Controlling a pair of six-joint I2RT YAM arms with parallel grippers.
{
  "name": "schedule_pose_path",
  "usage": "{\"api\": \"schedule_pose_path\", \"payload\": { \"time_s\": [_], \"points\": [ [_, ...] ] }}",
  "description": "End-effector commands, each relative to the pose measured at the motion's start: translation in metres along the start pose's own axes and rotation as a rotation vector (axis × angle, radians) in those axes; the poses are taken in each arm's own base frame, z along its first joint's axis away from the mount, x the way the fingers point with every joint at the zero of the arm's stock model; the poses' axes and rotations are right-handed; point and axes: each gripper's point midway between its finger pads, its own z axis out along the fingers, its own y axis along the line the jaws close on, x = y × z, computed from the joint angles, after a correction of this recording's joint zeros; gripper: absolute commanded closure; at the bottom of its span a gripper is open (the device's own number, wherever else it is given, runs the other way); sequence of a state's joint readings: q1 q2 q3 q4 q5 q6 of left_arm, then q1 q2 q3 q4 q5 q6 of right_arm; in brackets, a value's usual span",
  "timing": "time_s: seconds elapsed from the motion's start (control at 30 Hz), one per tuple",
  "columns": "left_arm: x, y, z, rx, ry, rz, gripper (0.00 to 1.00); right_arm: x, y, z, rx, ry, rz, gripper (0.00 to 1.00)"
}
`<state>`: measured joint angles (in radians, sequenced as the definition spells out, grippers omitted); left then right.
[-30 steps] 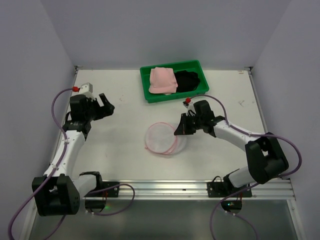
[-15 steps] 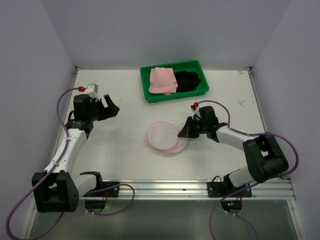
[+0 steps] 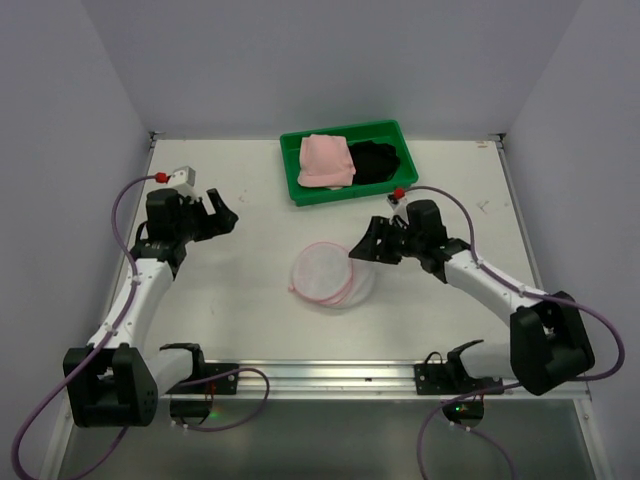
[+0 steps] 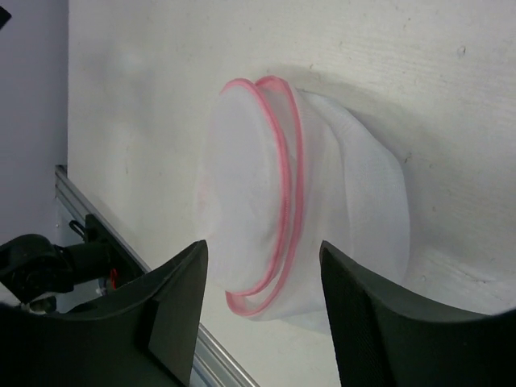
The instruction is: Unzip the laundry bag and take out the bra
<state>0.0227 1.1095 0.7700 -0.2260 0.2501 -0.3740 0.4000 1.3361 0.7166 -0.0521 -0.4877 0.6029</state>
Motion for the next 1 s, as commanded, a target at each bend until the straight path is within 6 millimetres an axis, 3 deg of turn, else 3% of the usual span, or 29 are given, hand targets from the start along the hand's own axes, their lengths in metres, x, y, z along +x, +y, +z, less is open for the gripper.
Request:
{"api": "schedule_pose_path", "payload": {
  "time_s": [0.0,0.07,0.13,0.17,0.2,0.23,0.3,0.33,0.43,0.57,0.7,0.83,0.97],
  "points": [
    [-0.002,-0.001,-0.003,0.003,-0.023,0.028,0.09,-0.025,0.021,-0.023,0.005,-0.079,-0.053,0.39],
    [-0.003,-0.002,-0.003,0.007,-0.025,0.026,0.09,-0.028,0.024,-0.033,0.031,-0.092,-0.062,0.34],
    [-0.008,-0.005,-0.006,0.010,-0.034,0.020,0.09,-0.052,0.028,-0.053,0.095,-0.196,-0.092,0.24],
    [-0.010,-0.006,-0.007,0.012,-0.035,0.017,0.08,-0.053,0.022,-0.061,0.151,-0.208,-0.090,0.21],
    [-0.011,-0.007,-0.010,0.009,-0.035,0.013,0.08,-0.068,0.011,-0.072,0.250,-0.279,-0.090,0.15],
    [-0.021,-0.010,-0.015,0.007,-0.057,0.014,0.07,-0.083,0.014,-0.086,0.290,-0.336,-0.099,0.12],
    [-0.027,-0.008,-0.022,-0.029,-0.071,0.007,0.06,-0.094,0.010,-0.114,0.383,-0.417,-0.110,0.05],
    [-0.039,-0.012,-0.032,-0.029,-0.105,0.009,0.05,-0.108,0.007,-0.140,0.467,-0.511,-0.116,0.01],
    [-0.053,-0.017,-0.056,-0.051,-0.159,-0.002,0.03,-0.127,0.002,-0.191,0.609,-0.671,-0.119,0.01],
    [-0.089,-0.024,-0.105,-0.098,-0.297,0.018,0.00,-0.130,0.007,-0.259,0.721,-0.830,-0.141,0.01],
    [-0.109,-0.030,-0.153,-0.138,-0.389,0.070,0.00,-0.120,0.023,-0.323,0.706,-1.001,-0.174,0.01],
    [-0.125,-0.033,-0.200,-0.185,-0.496,0.089,0.00,-0.101,0.034,-0.356,0.639,-1.093,-0.209,0.01],
    [-0.125,-0.039,-0.230,-0.189,-0.540,0.115,0.00,-0.085,0.041,-0.376,0.575,-1.160,-0.264,0.01]
  ]
}}
